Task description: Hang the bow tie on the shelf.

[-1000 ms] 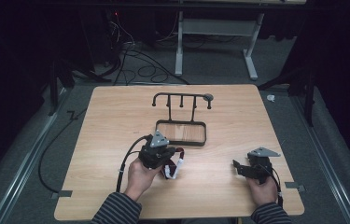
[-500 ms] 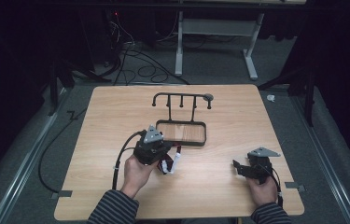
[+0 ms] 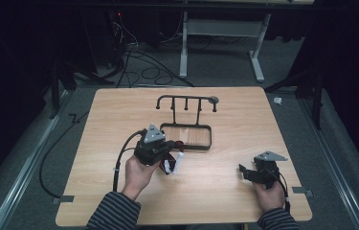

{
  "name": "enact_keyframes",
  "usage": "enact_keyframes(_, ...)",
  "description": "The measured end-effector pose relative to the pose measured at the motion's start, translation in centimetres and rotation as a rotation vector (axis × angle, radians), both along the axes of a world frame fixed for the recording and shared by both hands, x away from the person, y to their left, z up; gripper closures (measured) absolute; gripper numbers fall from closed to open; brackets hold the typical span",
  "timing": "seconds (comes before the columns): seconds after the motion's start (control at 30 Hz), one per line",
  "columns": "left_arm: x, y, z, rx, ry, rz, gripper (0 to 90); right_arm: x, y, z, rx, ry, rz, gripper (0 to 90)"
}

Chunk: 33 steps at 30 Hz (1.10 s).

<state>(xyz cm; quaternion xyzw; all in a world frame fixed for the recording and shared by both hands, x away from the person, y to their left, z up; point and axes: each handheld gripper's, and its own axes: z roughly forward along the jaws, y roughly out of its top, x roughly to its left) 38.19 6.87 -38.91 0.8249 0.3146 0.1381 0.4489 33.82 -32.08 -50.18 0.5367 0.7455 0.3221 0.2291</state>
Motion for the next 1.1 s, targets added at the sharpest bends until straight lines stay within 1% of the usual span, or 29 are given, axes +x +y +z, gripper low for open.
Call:
enact_keyframes(0.2, 0.3, 0.0, 0.5, -0.004, -0.009, 0.005, 88.1, 0.0, 0.0, 0.0, 0.002, 0.001, -0.001, 30.1)
enact_keyframes(0.33, 0.4, 0.0, 1.0, -0.005, -0.022, 0.008, 88.0, 0.0, 0.0, 0.0, 0.002, 0.0, 0.0, 30.1)
enact_keyframes(0.47, 0.7, -0.1, 1.4, -0.004, -0.025, 0.007, 88.0, 0.0, 0.0, 0.0, 0.002, 0.0, 0.0, 30.1)
enact_keyframes(0.63, 1.0, -0.2, 2.0, -0.012, -0.034, 0.006, 88.0, 0.0, 0.0, 0.0, -0.001, 0.0, 0.001, 30.1)
enact_keyframes(0.87, 1.7, -0.1, 2.7, -0.03, -0.027, 0.006, 88.0, 0.0, 0.0, 0.0, -0.001, -0.001, 0.0, 30.1)
enact_keyframes(0.9, 1.8, -0.1, 2.8, -0.024, -0.028, 0.003, 88.0, 0.0, 0.0, 0.0, -0.001, 0.0, 0.0, 30.1)
enact_keyframes(0.97, 2.0, -0.1, 3.0, -0.039, -0.026, 0.007, 88.0, 0.0, 0.0, 0.0, -0.002, -0.001, 0.001, 30.1)
enact_keyframes(1.1, 2.4, -0.1, 3.1, -0.046, -0.021, 0.012, 88.0, 0.0, 0.0, 0.0, 0.001, 0.001, -0.001, 30.1)
